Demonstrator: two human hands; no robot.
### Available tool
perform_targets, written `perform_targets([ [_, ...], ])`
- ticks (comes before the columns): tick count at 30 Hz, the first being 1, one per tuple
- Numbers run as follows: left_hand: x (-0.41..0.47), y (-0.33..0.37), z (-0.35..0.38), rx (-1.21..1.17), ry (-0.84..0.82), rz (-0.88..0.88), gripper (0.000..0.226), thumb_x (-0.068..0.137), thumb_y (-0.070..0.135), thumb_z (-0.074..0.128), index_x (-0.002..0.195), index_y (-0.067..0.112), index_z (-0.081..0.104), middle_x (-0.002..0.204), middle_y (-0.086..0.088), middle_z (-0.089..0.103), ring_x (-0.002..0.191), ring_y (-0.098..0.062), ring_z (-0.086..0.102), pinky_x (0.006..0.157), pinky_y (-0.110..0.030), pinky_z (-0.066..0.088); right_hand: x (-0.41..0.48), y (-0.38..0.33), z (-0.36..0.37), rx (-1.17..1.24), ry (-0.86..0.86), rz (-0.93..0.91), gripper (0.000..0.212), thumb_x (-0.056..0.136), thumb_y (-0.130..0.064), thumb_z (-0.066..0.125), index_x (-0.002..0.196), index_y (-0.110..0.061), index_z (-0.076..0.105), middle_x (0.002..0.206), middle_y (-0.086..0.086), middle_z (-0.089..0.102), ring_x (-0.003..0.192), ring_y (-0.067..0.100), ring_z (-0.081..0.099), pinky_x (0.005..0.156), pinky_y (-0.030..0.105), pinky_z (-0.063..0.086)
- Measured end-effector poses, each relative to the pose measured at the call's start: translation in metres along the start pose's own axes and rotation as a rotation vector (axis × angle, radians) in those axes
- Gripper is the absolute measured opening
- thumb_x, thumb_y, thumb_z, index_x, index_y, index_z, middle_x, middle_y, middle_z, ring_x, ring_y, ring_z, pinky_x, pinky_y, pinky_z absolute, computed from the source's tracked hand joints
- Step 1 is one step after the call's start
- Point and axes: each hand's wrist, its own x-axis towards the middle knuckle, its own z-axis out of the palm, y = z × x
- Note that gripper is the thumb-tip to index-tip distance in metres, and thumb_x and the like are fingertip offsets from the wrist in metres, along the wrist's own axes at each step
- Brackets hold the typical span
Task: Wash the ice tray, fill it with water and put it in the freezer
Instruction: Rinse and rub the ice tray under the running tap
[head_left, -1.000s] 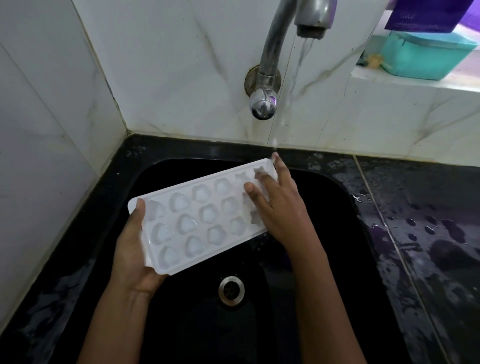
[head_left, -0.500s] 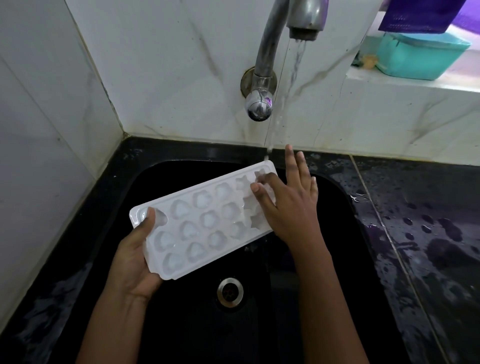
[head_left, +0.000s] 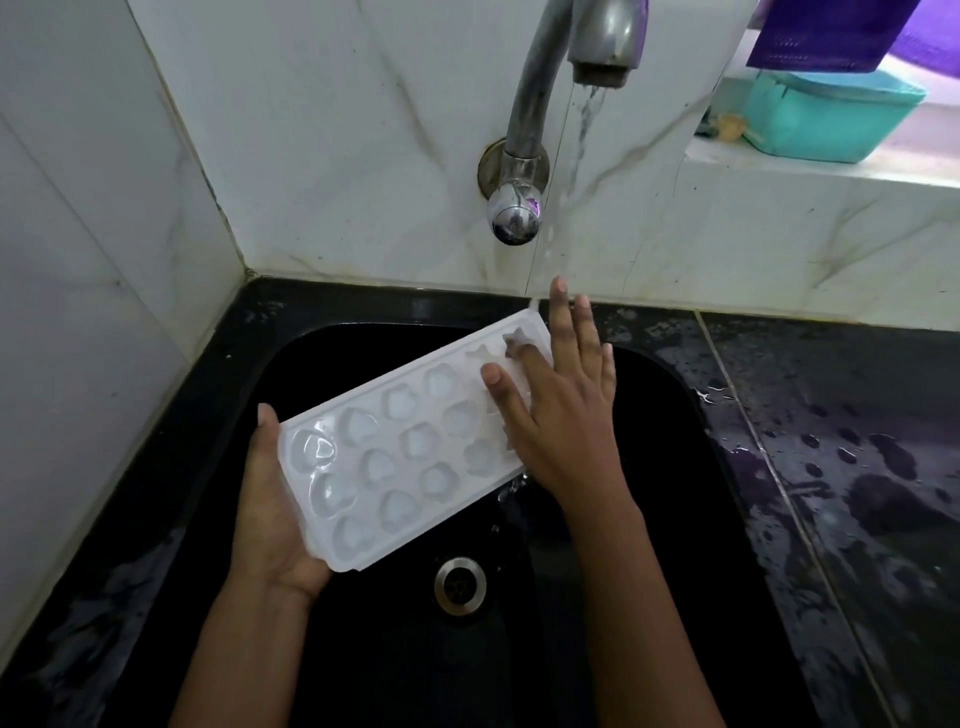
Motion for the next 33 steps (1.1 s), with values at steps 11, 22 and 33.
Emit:
perform_targets([
  [11,0.007,-0.001,-0.009,-0.13,-0.159,-0.102,0.079,0.095,0.067,0.023,0.125,0.007,0.065,0.134,-0.023,0.056,0.119,-0.038,0.058,0.088,-0.053,0.051,0.002,0.007,0.0,-0.022,0.0,0.01,0.063,0.088,-0.062,0.016,0.121,-0.031,0.059,0.159,-0.008,-0.002,0.143,0.006,-0.016,0.114,0.041,-0.007],
  [22,0.004,-0.009,-0.004,-0.002,-0.051,-0.04,0.072,0.089,0.07,0.03,0.099,0.019,0.079,0.117,-0.017,0.069,0.097,-0.032,0.071,0.063,-0.042,0.059,-0.003,0.011,0.002,-0.056,0.027,0.122,0.065,0.087,-0.064,0.009,0.111,-0.032,0.06,0.159,-0.008,-0.005,0.143,0.009,-0.019,0.114,0.045,-0.009],
  [33,-0.005,-0.008,0.01,0.053,-0.038,-0.006,0.071,0.088,0.069,0.031,0.097,0.018,0.079,0.111,-0.016,0.072,0.092,-0.032,0.072,0.059,-0.041,0.059,-0.009,0.011,0.003,-0.082,0.0,0.118,0.067,0.086,-0.064,0.008,0.128,-0.036,0.052,0.158,-0.008,-0.013,0.141,0.008,-0.023,0.113,0.044,-0.012],
])
